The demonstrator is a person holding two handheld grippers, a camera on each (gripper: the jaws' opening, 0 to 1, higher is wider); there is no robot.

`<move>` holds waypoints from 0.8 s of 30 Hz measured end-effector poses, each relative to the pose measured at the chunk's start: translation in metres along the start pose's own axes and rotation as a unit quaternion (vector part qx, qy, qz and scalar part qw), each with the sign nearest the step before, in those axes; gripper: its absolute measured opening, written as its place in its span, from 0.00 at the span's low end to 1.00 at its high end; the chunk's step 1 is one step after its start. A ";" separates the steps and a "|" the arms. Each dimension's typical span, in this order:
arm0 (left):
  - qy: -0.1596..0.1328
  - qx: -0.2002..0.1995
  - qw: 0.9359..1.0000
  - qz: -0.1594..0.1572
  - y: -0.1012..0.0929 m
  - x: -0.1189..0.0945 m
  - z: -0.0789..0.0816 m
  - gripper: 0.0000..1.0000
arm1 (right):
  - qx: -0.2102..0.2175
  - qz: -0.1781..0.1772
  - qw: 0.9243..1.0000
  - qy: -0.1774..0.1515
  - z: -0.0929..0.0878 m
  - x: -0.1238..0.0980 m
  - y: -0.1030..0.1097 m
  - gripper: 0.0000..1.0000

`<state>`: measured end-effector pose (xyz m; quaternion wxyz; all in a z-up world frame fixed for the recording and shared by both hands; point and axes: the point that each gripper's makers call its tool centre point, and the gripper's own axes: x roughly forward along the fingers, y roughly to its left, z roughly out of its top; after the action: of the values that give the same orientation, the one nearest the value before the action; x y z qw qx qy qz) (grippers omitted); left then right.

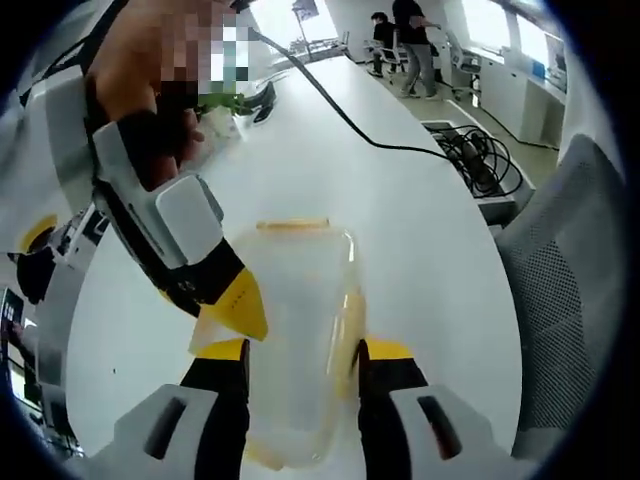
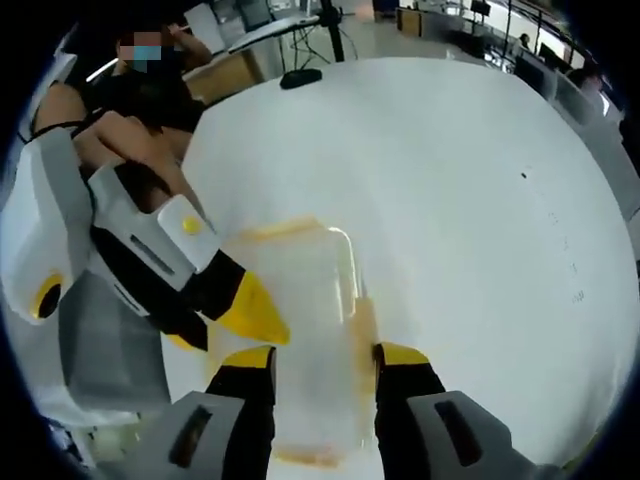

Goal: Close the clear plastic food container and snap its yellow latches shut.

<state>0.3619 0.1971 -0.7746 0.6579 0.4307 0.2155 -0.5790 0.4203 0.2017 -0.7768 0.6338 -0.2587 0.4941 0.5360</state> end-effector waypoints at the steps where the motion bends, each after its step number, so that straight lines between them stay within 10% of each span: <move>1: 0.001 0.003 1.000 0.001 0.000 0.000 0.000 0.40 | 0.003 0.000 1.000 0.007 0.001 0.001 0.000 0.37; 2: 0.018 0.033 0.999 0.039 0.011 0.000 -0.005 0.38 | -0.003 0.002 1.000 0.020 0.000 0.002 0.002 0.36; 6: 0.004 0.014 1.000 0.006 0.003 0.006 -0.004 0.37 | 0.007 0.018 0.998 0.059 -0.003 0.003 0.000 0.34; 24: -0.003 0.007 1.000 -0.006 0.003 0.000 0.003 0.40 | 0.005 -0.003 1.000 -0.001 0.003 -0.002 -0.001 0.37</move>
<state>0.3643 0.1948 -0.7717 0.6519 0.4320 0.2120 -0.5860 0.4222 0.2028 -0.7741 0.6373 -0.2563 0.4952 0.5319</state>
